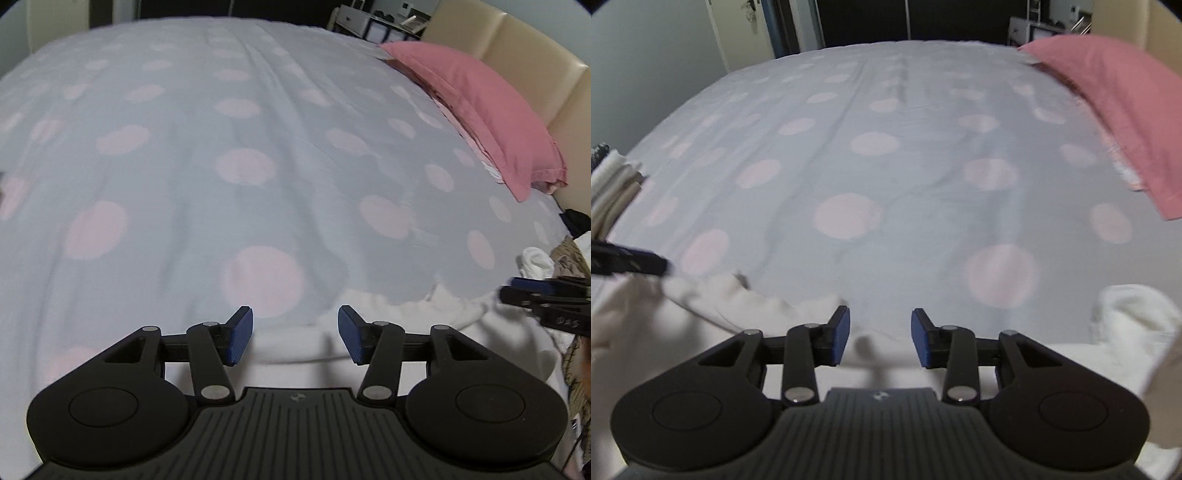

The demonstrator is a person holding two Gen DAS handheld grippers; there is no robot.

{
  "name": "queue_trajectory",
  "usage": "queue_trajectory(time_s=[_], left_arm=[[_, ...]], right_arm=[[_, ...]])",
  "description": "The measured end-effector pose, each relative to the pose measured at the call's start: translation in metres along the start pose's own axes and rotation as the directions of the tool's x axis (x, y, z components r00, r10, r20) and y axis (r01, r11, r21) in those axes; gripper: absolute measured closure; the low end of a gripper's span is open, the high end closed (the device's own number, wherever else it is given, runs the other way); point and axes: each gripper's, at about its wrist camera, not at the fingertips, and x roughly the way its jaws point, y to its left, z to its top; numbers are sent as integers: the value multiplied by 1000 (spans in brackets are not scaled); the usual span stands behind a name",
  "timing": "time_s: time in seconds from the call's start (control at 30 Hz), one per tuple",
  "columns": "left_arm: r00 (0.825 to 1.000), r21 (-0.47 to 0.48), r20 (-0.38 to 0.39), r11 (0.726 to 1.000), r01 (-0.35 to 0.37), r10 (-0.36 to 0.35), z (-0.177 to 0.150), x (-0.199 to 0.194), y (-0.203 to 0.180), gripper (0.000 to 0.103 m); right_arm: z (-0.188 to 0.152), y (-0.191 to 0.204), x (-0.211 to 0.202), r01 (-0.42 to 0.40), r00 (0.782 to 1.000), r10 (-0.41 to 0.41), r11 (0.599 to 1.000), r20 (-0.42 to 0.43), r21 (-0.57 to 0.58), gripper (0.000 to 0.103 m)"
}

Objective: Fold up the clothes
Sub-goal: 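Lower the white shirt onto the sheet and open both tools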

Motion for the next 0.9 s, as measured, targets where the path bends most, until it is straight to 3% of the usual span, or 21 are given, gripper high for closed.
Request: queue_trajectory(time_s=[0.1, 0.23, 0.27, 0.33, 0.37, 0.4, 0.43, 0.67, 0.73, 0.83, 0.9], left_arm=[[999, -24, -35, 999, 39, -40, 0, 27, -5, 54], [997, -26, -60, 999, 38, -40, -4, 50, -11, 59], [998, -25, -51, 999, 38, -39, -5, 52, -11, 61], [998, -22, -35, 998, 53, -54, -7, 52, -12, 79], [998, -19, -29, 998, 58, -58, -8, 51, -11, 83], [998, -12, -22, 998, 62, -62, -8, 50, -11, 93], [998, -7, -6, 998, 68, -68, -8, 48, -10, 95], [992, -19, 127, 1000, 9, -6, 4, 34, -9, 97], [995, -5, 100, 1000, -22, 23, 6, 40, -11, 97], [999, 28, 28, 999, -44, 44, 6, 54, -15, 93], [998, 49, 26, 998, -50, 49, 5, 51, -15, 88]], right_arm=[[5, 6, 23, -56, 998, 58, 996, -29, 67, 63], [4, 12, 48, -84, 993, 92, 991, -76, 106, 66], [3, 12, 51, -88, 992, 97, 990, -77, 111, 75], [0, 12, 52, -101, 992, 108, 988, -62, 113, 85], [0, 11, 51, -114, 992, 120, 987, -48, 113, 98], [0, 11, 49, -122, 991, 126, 986, -32, 111, 99], [1, 11, 45, -121, 992, 123, 987, -11, 104, 99], [15, 22, 35, -64, 993, 60, 997, 103, 37, 99], [17, 24, 41, -58, 996, 56, 998, 74, 27, 98], [17, 24, 45, -54, 998, 53, 998, 25, 40, 90], [18, 20, 36, -64, 998, 63, 997, 30, 51, 83]])
